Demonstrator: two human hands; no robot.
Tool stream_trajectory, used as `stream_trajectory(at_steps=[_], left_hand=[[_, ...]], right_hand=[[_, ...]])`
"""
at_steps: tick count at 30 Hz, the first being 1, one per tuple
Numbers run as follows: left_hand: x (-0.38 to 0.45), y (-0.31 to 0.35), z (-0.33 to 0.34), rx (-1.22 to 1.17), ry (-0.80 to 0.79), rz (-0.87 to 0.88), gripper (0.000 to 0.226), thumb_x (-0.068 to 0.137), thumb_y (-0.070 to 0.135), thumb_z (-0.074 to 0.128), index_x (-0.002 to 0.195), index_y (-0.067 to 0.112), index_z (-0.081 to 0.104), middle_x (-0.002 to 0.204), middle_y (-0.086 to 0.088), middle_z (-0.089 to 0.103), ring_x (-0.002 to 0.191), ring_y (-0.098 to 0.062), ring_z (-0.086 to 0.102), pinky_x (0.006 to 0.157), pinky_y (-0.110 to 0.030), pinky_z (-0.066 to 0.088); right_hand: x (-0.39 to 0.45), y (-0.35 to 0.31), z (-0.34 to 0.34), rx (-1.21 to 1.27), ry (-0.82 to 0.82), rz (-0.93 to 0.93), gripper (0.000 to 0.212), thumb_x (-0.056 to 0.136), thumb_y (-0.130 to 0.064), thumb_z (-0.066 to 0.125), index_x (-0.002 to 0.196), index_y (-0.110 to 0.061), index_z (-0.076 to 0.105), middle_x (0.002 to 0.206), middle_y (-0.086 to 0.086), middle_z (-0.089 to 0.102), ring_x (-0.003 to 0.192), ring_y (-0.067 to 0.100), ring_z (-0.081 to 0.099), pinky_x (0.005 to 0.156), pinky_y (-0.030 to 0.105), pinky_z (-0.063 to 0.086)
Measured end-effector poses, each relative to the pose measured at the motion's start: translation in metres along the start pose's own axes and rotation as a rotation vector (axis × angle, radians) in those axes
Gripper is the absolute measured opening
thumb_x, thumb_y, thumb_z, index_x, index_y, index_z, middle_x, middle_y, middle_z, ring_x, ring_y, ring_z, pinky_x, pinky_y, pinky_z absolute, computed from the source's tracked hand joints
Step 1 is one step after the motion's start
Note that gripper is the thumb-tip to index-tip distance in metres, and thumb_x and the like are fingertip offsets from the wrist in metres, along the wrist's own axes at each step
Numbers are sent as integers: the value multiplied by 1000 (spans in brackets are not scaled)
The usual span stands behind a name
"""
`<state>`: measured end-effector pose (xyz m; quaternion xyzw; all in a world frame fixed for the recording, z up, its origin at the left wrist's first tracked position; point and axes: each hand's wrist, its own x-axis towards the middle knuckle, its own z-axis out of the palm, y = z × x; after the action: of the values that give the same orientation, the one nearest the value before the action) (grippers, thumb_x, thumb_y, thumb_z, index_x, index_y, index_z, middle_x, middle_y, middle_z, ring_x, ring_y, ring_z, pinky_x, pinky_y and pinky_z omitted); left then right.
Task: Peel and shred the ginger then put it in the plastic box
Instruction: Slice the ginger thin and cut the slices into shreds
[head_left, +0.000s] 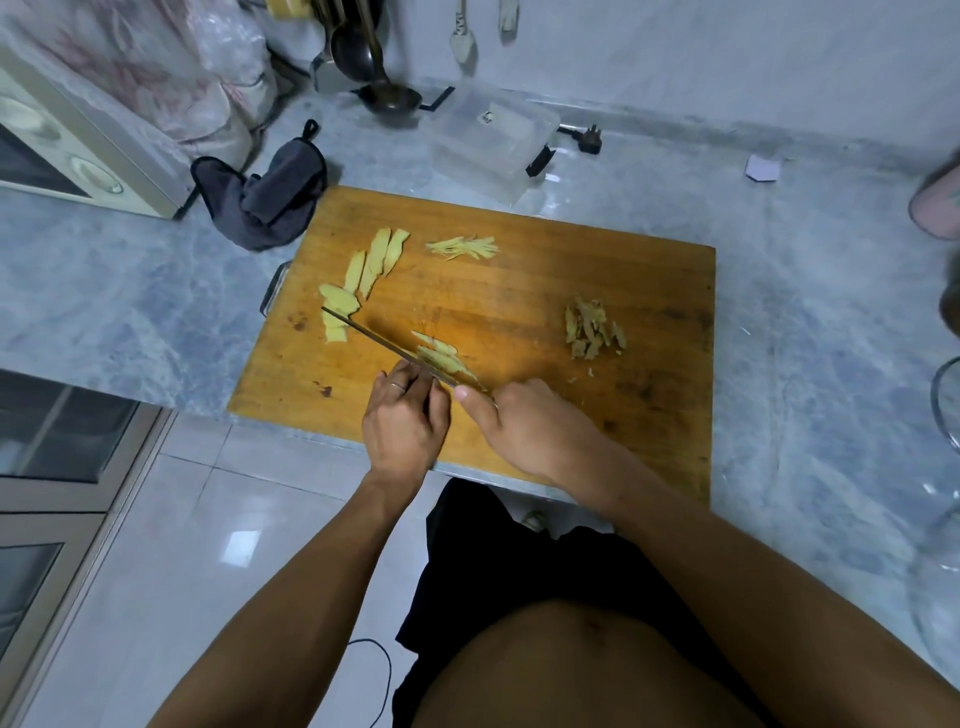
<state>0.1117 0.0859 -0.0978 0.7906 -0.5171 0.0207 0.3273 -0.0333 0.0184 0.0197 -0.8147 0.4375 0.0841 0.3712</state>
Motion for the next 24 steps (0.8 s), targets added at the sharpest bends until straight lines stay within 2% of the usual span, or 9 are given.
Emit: stream_trajectory(at_steps=[6,11,17,20,24], left_hand=[[0,-2,0,3,-1,5,23,91,18,58,99,4,75,107,-13,70,106,-27,52,81,-54,55],[0,-4,1,2,-31,-7,25,93,19,56,103,6,75,108,-12,70,107,-33,62,91,-52,52],[2,-1,1,29,24,29,21,90,17,59,94,3,74,96,-16,68,94,-26,47,72,-48,55],[2,-1,0,28,44,39,17,88,15,63,91,2,74,92,-16,67,93,-24,46,70,-46,54],[2,-1,2,7,52,34,23,89,19,59,86,1,73,89,-16,67,93,-24,47,69,-48,55]], right_hand=[[0,0,-4,-19,-3,-5,63,103,-59,27,58,-17,38,63,6,39,56,24,40,50,32,25],[3,-2,-4,-36,-12,-1,64,102,-61,25,58,-17,39,65,7,42,67,31,49,61,32,33],[8,-2,-2,-49,-27,-12,63,102,-61,25,60,-17,40,66,9,44,64,31,49,54,31,32],[10,0,2,-33,-20,-8,60,101,-62,25,61,-20,41,70,9,48,71,32,54,65,33,41],[12,4,9,-4,-3,-32,59,102,-59,28,60,-19,41,65,7,46,68,32,54,63,31,37]])
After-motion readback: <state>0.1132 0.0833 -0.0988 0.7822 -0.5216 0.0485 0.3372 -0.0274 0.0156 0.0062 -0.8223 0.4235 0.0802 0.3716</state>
